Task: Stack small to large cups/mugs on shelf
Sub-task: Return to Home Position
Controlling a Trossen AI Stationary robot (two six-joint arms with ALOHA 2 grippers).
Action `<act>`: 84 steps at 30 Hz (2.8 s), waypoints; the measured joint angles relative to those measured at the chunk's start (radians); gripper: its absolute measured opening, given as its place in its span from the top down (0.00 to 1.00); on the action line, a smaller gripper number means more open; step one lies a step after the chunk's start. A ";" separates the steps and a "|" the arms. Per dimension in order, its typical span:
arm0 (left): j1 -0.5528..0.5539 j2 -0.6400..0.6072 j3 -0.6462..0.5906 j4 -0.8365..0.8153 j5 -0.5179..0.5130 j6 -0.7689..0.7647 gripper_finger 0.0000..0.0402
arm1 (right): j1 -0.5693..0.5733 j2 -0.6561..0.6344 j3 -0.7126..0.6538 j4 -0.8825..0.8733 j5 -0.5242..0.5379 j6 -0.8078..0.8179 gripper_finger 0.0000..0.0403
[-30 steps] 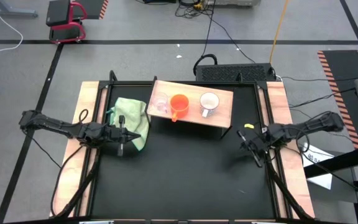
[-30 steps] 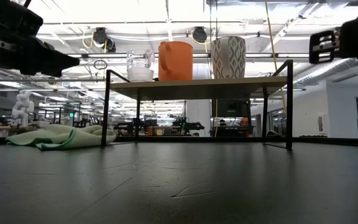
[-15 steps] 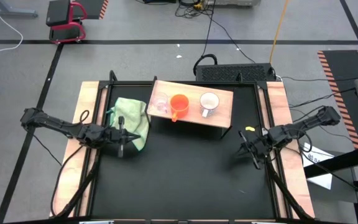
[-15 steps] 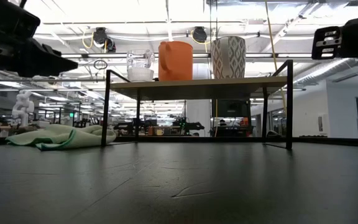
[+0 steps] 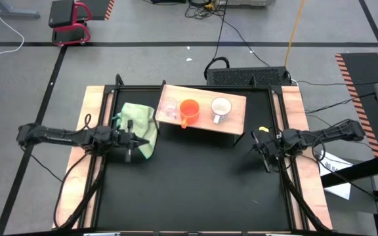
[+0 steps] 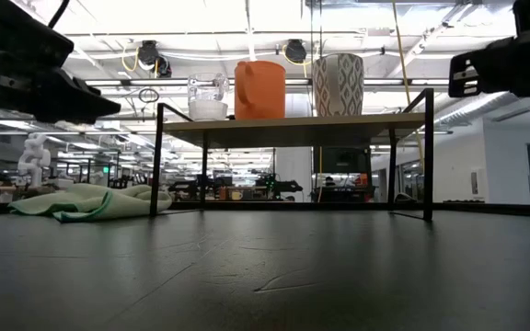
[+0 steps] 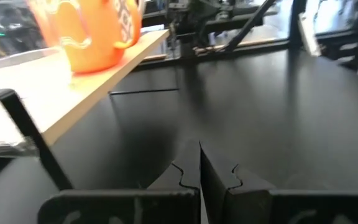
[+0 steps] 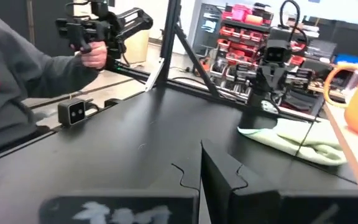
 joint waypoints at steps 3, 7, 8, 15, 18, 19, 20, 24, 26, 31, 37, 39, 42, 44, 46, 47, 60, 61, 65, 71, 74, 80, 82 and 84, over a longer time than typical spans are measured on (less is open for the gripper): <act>0.025 0.000 0.000 0.006 0.055 -0.026 1.00 | -0.004 0.000 0.000 -0.014 -0.017 0.022 1.00; 0.043 0.000 0.000 0.006 0.076 -0.054 1.00 | -0.003 0.000 0.000 -0.035 -0.020 0.049 1.00; 0.044 0.000 0.000 0.006 0.076 -0.062 1.00 | -0.003 0.000 0.000 -0.034 -0.020 0.050 1.00; 0.045 0.000 0.000 -0.006 0.079 -0.100 1.00 | -0.003 0.000 0.000 -0.035 -0.019 0.073 1.00; 0.045 0.000 0.000 -0.024 0.079 -0.101 0.99 | -0.003 0.000 0.000 -0.035 -0.019 0.073 1.00; 0.045 0.000 0.000 -0.027 0.079 -0.101 0.99 | -0.003 0.000 0.000 -0.035 -0.019 0.074 1.00; 0.045 0.000 0.000 -0.027 0.078 -0.103 0.99 | -0.003 0.000 0.000 -0.035 -0.019 0.073 1.00; 0.045 0.000 0.000 -0.030 0.078 -0.105 0.99 | -0.003 0.000 0.000 -0.039 -0.019 0.073 1.00; 0.045 0.000 0.000 -0.030 0.078 -0.105 0.99 | -0.003 0.000 0.000 -0.047 -0.019 0.073 1.00; 0.045 0.000 0.000 -0.029 0.077 -0.101 0.99 | -0.002 0.000 0.000 -0.067 -0.019 0.074 1.00; 0.045 0.000 0.000 -0.029 0.076 -0.100 0.99 | -0.001 0.000 0.000 -0.069 -0.019 0.087 1.00; 0.045 0.000 0.000 -0.028 0.076 -0.099 0.99 | -0.001 0.000 0.000 -0.065 -0.019 0.121 1.00; 0.045 0.000 0.000 -0.024 0.076 -0.100 0.99 | -0.001 0.000 0.000 -0.060 -0.019 0.132 1.00; 0.045 0.000 0.000 -0.023 0.076 -0.097 0.99 | -0.001 0.000 0.000 -0.061 -0.019 0.121 1.00; 0.045 0.000 0.000 -0.022 0.076 -0.098 0.99 | -0.001 0.000 0.000 -0.060 -0.019 0.120 1.00; 0.045 0.000 0.000 -0.022 0.076 -0.098 0.99 | -0.001 0.000 0.000 -0.061 -0.019 0.124 1.00; 0.045 0.000 0.000 -0.021 0.075 -0.097 0.99 | -0.001 0.000 0.000 -0.061 -0.019 0.123 1.00; 0.045 0.000 0.000 -0.021 0.075 -0.097 0.99 | -0.001 0.000 0.000 -0.060 -0.019 0.123 1.00; 0.045 0.000 0.000 -0.021 0.075 -0.097 0.99 | -0.001 0.000 0.000 -0.061 -0.019 0.122 1.00; 0.045 0.000 0.000 -0.021 0.075 -0.097 0.99 | -0.001 0.000 0.000 -0.061 -0.019 0.122 1.00; 0.045 0.000 0.000 -0.021 0.075 -0.097 0.99 | -0.001 0.000 0.000 -0.061 -0.019 0.122 1.00; 0.045 0.000 0.000 -0.021 0.075 -0.097 0.99 | -0.001 0.000 0.000 -0.060 -0.019 0.122 1.00; 0.045 0.000 0.000 -0.021 0.075 -0.097 0.99 | -0.001 0.000 0.000 -0.061 -0.019 0.122 1.00; 0.045 0.000 0.000 -0.021 0.075 -0.097 0.99 | -0.001 0.000 0.000 -0.060 -0.019 0.122 1.00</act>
